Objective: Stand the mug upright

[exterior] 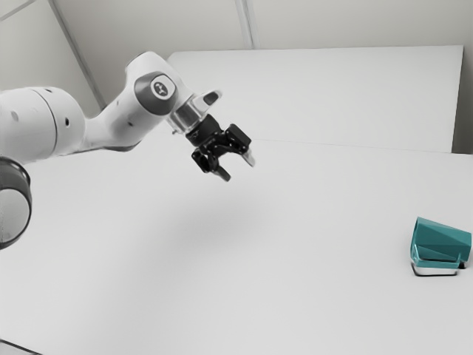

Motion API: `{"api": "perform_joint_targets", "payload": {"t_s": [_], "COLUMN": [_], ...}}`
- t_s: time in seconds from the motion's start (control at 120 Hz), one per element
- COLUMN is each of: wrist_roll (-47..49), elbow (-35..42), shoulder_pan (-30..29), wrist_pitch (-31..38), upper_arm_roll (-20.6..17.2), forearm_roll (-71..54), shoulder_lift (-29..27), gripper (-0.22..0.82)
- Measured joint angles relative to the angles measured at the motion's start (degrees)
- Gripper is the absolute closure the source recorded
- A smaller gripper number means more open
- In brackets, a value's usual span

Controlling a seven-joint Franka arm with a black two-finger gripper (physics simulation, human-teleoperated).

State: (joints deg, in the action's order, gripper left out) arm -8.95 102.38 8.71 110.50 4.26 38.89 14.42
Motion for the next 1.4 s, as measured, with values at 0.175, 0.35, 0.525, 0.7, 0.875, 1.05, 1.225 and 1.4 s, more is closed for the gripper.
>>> {"api": "perform_joint_targets", "payload": {"t_s": [0.175,0.35,0.525,0.7,0.875,1.05,1.225,1.4], "wrist_roll": [0.24,0.45,0.58,0.67,0.67,0.76,0.86,0.99], "elbow": [0.66,0.15,-0.37,-6.51,-12.32,-12.4,-13.24,-17.26], "shoulder_pan": [1.62,6.77,10.5,13.13,14.36,16.67,18.26,19.06], "wrist_pitch": [6.87,13.38,18.76,22.68,24.99,26.32,27.03,27.71], "upper_arm_roll": [-5.47,-6.78,-8.15,-8.63,-9.32,-10.68,-11.44,-13.02], "forearm_roll": [10.75,17.59,23.86,26.92,27.49,30.41,33.05,34.33], "shoulder_lift": [3.88,7.29,11.2,17.26,22.24,23.25,24.33,27.51], "gripper": [0.0,0.0,0.0,0.0,0.0,0.0,0.0,0.0]}}
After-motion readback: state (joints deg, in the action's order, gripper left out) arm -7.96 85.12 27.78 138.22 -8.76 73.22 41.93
